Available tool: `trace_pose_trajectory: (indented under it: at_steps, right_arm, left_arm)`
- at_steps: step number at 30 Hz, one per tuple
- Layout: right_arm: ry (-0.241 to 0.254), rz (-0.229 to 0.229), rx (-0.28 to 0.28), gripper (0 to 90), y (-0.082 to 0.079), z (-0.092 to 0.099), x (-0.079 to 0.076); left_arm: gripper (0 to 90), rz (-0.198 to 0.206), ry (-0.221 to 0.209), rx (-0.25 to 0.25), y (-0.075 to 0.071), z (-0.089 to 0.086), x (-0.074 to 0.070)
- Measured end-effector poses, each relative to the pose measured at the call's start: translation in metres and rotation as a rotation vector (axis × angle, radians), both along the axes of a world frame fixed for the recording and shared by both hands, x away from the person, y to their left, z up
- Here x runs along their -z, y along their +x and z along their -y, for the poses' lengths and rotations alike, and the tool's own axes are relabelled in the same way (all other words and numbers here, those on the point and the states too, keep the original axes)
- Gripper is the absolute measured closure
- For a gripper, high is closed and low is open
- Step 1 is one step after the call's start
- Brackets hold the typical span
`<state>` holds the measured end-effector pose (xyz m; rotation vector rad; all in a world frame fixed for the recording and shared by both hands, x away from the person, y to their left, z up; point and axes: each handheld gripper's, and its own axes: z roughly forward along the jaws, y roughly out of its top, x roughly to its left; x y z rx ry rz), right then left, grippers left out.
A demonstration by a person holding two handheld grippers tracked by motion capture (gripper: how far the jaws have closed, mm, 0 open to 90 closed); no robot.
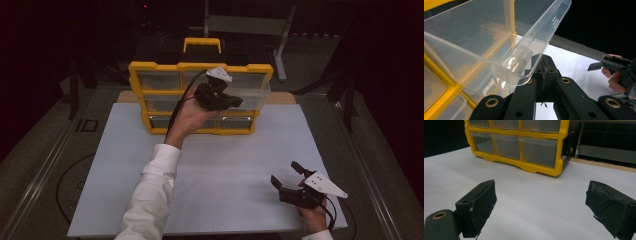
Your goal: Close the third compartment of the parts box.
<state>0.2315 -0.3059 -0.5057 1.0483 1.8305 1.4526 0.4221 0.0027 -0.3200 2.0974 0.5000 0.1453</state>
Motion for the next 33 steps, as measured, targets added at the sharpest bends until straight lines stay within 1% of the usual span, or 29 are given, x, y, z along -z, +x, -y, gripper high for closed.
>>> trace_pose_trajectory:
  at_steps: [7, 16, 22, 24, 33]
  right_arm:
    - [0.001, 0.001, 0.002, 9.3, -0.0003, 0.0007, -0.0003]
    - [0.001, 0.001, 0.003, 9.3, -0.0004, 0.0007, -0.0003]
    - [0.001, 0.004, 0.002, 9.3, 0.0003, 0.001, 0.0]
    - [0.005, -0.002, 0.005, 9.3, 0.0001, 0.001, 0.0]
    - [0.006, -0.001, 0.007, 9.3, 0.0003, 0.0018, 0.0002]
  left_arm:
    - [90.0, 0.008, -0.007, -0.038, 0.0012, 0.0023, 0.0011]
    - [90.0, 0.018, -0.013, -0.07, 0.0041, 0.0032, 0.002]
    - [90.0, 0.024, -0.026, -0.094, 0.0064, 0.0041, 0.0036]
    - [90.0, 0.025, -0.03, -0.1, 0.0073, 0.0042, 0.004]
    - [90.0, 0.035, -0.028, -0.128, 0.0094, 0.0054, 0.004]
